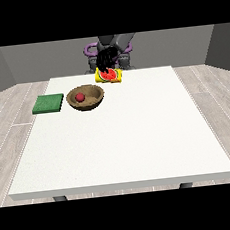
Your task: Pick the cup and pour the ball into the bowl, then pick the bowl and place it on the pad
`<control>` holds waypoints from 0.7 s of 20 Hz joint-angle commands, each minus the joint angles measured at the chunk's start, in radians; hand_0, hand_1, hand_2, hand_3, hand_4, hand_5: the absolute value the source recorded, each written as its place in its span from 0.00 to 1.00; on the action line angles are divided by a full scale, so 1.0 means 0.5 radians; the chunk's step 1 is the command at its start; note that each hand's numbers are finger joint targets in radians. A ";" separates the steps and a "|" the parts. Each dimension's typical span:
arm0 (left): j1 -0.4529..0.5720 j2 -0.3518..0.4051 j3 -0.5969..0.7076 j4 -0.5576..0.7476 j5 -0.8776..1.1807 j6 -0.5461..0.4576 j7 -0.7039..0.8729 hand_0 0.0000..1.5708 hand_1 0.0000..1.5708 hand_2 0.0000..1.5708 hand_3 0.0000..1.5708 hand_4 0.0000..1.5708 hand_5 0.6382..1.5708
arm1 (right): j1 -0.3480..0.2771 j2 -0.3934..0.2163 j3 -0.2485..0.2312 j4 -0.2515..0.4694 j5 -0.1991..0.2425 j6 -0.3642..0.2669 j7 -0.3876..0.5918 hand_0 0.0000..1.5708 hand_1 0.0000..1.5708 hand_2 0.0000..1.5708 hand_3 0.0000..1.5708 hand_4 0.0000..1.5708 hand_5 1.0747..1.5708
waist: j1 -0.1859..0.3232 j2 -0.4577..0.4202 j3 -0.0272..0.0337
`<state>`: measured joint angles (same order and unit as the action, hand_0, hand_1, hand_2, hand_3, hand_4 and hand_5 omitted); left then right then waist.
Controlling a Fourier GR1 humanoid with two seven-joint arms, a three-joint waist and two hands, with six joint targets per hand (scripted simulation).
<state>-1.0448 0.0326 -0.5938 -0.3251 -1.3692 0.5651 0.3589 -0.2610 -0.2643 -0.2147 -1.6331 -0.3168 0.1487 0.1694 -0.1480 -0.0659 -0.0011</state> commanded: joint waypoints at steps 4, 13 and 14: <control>0.162 0.202 0.610 -0.335 0.723 0.298 -0.365 0.76 0.76 1.00 1.00 0.47 1.00 | 0.082 -0.090 -0.133 0.003 -0.040 0.033 -0.036 0.00 0.00 0.00 0.00 0.23 0.99 | 0.147 0.021 -0.006; 0.764 0.351 1.075 -0.797 1.623 0.487 -1.431 0.99 0.99 1.00 1.00 0.87 0.96 | 0.064 -0.121 -0.209 -0.267 -0.150 0.060 -0.073 0.00 0.00 0.00 0.00 0.25 0.99 | 0.164 0.414 -0.014; 0.887 0.308 1.108 -0.844 1.735 0.449 -1.533 0.99 0.99 1.00 1.00 0.90 0.93 | 0.143 -0.070 -0.174 -0.336 -0.123 0.004 -0.017 0.00 0.00 0.00 0.00 0.26 0.99 | 0.186 0.309 -0.015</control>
<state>-0.7187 0.1845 -0.1285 -0.6536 -0.6866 0.7930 -0.2143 -0.2187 -0.3128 -0.3048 -1.7379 -0.3721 0.1637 0.1469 -0.0719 0.0750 -0.0074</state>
